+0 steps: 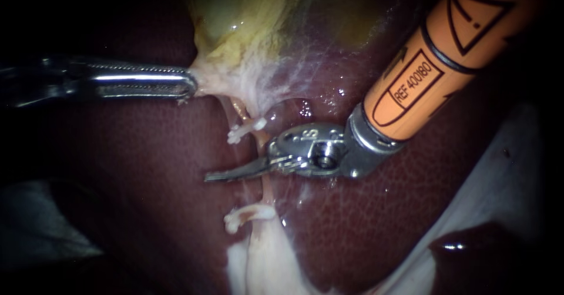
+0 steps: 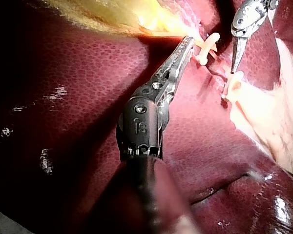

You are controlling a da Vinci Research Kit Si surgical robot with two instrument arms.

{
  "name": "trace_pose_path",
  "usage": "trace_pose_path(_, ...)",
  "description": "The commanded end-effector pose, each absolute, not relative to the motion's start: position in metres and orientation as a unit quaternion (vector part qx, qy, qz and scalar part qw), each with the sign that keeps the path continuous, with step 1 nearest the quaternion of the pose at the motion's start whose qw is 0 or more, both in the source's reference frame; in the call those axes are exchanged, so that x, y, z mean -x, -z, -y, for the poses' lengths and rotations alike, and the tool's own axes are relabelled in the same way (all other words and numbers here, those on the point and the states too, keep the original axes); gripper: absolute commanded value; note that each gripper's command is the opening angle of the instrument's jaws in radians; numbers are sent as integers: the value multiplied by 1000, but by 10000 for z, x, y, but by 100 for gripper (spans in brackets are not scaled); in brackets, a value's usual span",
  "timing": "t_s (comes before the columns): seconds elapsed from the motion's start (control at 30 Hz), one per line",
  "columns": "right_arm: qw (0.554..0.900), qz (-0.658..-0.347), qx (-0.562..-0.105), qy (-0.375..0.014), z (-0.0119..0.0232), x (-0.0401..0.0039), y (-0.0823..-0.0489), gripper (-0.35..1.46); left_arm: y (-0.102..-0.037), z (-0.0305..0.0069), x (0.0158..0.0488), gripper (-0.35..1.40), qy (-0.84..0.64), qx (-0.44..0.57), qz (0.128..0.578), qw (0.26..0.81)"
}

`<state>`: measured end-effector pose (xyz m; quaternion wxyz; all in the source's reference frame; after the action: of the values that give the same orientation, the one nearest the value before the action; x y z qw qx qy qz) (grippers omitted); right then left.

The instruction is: Go back from the cut left tube

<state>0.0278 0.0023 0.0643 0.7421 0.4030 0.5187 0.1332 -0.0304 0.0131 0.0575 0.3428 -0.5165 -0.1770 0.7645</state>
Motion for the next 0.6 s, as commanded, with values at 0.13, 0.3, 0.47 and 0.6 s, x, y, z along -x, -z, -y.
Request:
trace_pose_path(0.13,728,-533,-409,-135,-19,-281,-647,64,-576,-131,303,-35,-764,517,178,342)
trace_pose_path(0.3,703,-534,-434,-178,-20,-287,-647,135,-576,-131,302,-35,-764,517,178,342)
trace_pose_path(0.47,702,-527,-436,-201,-18,-285,-646,143,-576,-131,302,-35,-764,517,178,342)
trace_pose_path(0.6,703,-524,-430,-216,-15,-267,-641,143,-577,-132,302,-35,-764,517,178,342)
